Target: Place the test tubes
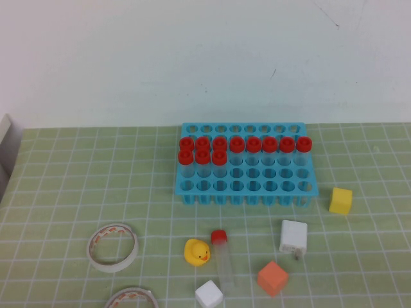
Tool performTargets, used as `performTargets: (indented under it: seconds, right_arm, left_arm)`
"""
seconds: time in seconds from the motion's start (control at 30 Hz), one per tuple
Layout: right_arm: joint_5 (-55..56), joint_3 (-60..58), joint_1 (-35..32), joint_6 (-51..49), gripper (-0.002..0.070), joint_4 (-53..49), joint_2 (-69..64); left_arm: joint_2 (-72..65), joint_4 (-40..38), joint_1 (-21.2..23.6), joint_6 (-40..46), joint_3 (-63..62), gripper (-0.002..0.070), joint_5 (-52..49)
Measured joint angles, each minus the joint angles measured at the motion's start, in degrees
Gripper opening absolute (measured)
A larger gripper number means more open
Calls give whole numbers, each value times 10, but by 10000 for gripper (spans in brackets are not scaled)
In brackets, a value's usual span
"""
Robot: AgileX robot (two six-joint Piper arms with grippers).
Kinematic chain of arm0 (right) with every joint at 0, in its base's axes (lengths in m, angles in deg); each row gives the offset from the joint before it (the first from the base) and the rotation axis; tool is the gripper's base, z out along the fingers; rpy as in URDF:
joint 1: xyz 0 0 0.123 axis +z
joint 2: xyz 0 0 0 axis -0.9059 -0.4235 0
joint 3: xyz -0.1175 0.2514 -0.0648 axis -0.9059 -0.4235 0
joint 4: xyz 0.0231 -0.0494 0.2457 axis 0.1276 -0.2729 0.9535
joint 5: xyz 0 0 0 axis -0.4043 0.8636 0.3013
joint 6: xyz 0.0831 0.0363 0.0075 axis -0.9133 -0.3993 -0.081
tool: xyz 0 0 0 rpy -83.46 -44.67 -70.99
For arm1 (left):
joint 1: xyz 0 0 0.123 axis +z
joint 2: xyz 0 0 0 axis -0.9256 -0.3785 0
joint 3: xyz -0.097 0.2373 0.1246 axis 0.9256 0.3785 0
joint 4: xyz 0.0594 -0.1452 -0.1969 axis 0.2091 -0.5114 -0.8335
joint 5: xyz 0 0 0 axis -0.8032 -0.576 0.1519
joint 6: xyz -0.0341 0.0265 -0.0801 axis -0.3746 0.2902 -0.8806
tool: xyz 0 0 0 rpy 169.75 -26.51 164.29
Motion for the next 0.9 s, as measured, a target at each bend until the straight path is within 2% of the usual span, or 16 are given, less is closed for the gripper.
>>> performTargets:
  seconds: [0.23, 0.4, 0.9]
  right_arm:
    - [213, 0, 0, -1, 73, 2, 0]
    - [328, 0, 0, -1, 73, 3, 0]
    - [362, 0, 0, -1, 73, 7, 0]
  left_arm:
    - [0, 7, 0, 2, 0, -1, 199]
    - [0, 7, 0, 8, 0, -1, 304]
    - [0, 7, 0, 21, 0, -1, 392]
